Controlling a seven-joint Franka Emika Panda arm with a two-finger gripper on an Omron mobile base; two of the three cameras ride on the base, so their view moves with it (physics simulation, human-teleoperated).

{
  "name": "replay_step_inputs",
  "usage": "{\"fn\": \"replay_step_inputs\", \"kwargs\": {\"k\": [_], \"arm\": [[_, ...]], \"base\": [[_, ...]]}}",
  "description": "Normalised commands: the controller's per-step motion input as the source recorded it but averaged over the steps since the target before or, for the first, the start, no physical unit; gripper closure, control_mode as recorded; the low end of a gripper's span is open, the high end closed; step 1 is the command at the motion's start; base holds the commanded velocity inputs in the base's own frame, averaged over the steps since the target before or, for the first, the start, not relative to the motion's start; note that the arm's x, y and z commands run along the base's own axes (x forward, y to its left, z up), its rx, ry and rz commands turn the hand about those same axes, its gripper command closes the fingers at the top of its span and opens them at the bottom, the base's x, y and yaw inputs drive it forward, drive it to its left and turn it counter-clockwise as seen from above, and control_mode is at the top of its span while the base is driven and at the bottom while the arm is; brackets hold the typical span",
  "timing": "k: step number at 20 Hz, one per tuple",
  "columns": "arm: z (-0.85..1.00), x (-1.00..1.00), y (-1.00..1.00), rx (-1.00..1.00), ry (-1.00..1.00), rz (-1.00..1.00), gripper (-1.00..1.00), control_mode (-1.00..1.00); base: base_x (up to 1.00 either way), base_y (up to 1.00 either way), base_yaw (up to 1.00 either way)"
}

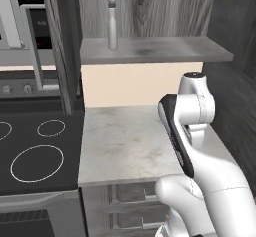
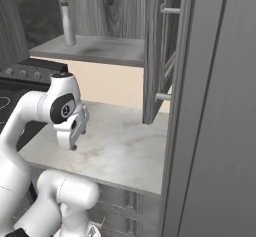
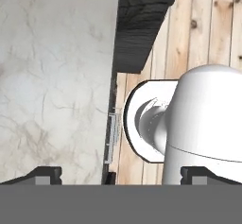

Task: Move the cutting board and knife to the sink. Then move spray from the cabinet to the counter.

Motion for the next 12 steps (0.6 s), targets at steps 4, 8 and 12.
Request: {"fn": "replay_step_inputs", "kwargs": {"k": [4, 8, 12], "arm": [[0.00, 0.00, 0.00, 0.00, 0.00, 0.00, -1.00, -1.00], [0.11, 0.01, 0.12, -0.08, -0.05, 0.15, -1.00, -1.00], [0.34, 0.11, 0.03, -0.14, -0.03, 0.31, -1.00, -1.00]], "base": [[0.02, 0.01, -0.01], [0.00, 0.00, 0.00], [0.00, 0.00, 0.00]]}}
